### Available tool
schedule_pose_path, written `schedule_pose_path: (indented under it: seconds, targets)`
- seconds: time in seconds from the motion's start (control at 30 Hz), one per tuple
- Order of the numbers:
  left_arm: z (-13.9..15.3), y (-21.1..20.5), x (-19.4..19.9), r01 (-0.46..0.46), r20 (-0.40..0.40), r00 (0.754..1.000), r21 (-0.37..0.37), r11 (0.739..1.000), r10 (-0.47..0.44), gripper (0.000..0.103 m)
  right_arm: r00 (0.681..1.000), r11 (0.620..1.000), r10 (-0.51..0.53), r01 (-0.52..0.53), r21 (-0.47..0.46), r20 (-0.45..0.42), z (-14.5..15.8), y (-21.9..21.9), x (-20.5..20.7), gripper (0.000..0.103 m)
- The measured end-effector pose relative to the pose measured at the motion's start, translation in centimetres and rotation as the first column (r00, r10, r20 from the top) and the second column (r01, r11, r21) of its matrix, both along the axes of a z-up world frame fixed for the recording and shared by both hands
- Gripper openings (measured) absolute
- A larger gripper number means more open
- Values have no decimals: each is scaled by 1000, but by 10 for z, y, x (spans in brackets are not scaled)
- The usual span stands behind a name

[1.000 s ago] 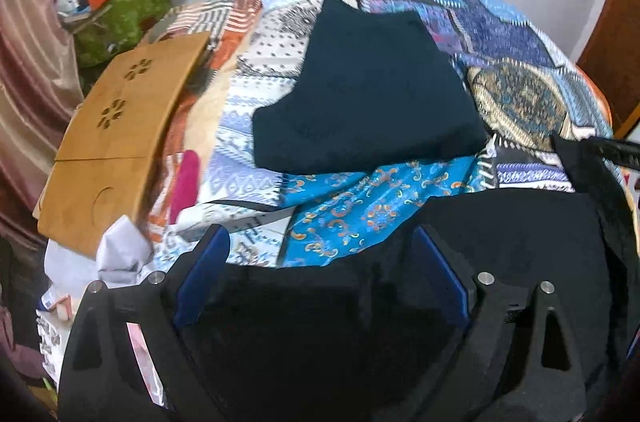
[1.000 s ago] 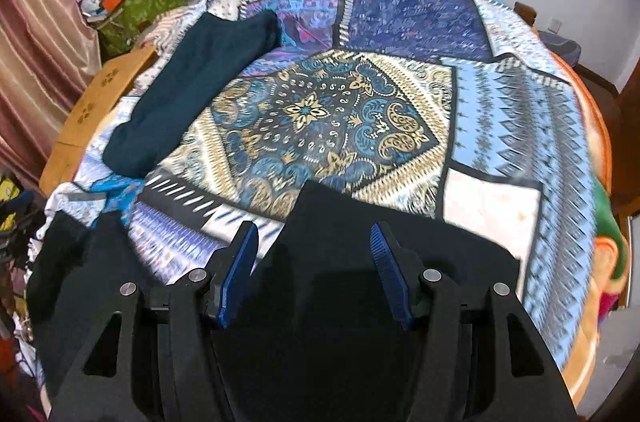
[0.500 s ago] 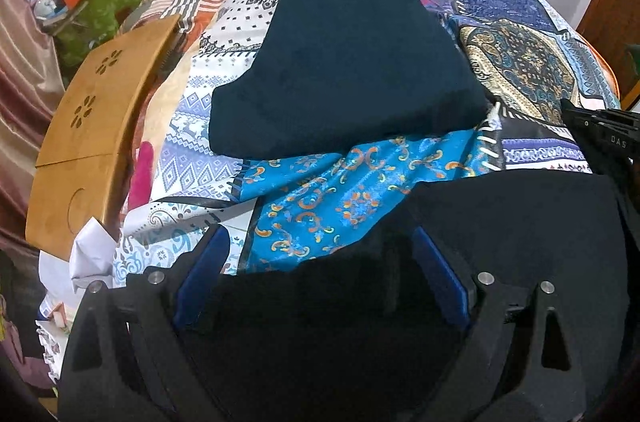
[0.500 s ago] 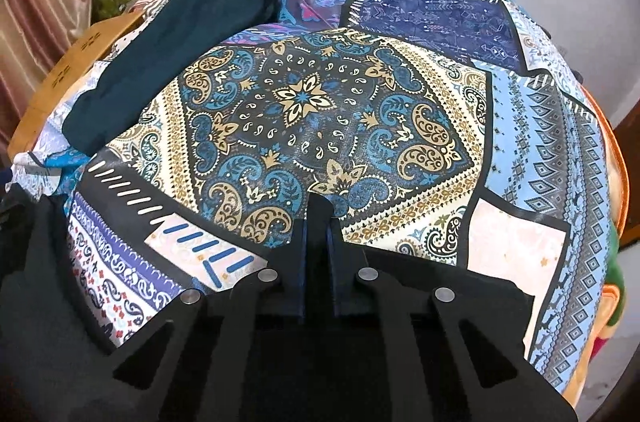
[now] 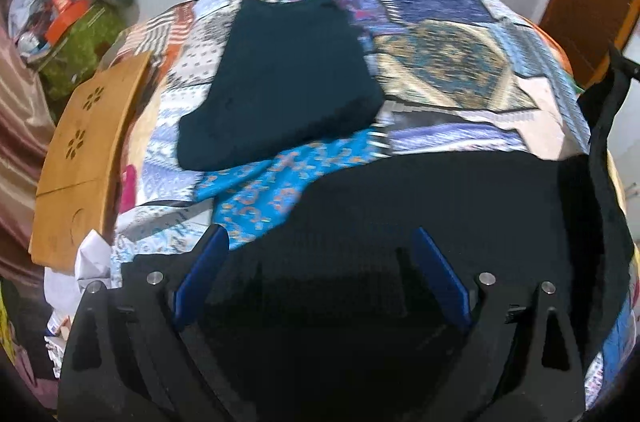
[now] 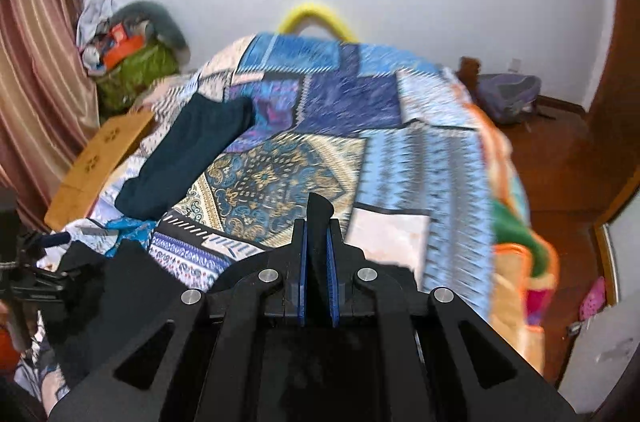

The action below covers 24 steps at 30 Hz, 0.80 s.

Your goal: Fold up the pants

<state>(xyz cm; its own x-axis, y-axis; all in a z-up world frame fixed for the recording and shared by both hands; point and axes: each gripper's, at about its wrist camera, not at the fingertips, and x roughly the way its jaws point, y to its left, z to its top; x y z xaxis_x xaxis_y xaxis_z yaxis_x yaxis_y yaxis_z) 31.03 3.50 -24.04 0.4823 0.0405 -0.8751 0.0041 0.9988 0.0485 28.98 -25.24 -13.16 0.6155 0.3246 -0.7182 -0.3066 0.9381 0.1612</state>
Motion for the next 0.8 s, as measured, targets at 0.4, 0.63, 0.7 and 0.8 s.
schedule_pose_path:
  seconds: [0.4, 0.63, 0.7, 0.8]
  targets:
    - [-15, -117, -18, 221, -47, 975, 90, 971, -217, 95, 994, 995, -100, 99, -20, -41, -19, -79, -84, 7]
    - [-19, -146, -25, 250, -36, 968, 104, 963, -247, 95, 974, 988, -153, 149, -32, -170, -85, -99, -124, 8]
    - [-19, -149, -27, 250, -36, 968, 106, 962, -248, 95, 967, 987, -159, 154, -38, -199, -104, -98, -130, 8]
    - [-20, -150, -28, 250, -36, 968, 100, 963, -248, 95, 957, 986, -166, 159, -47, -238, -124, -95, -137, 11]
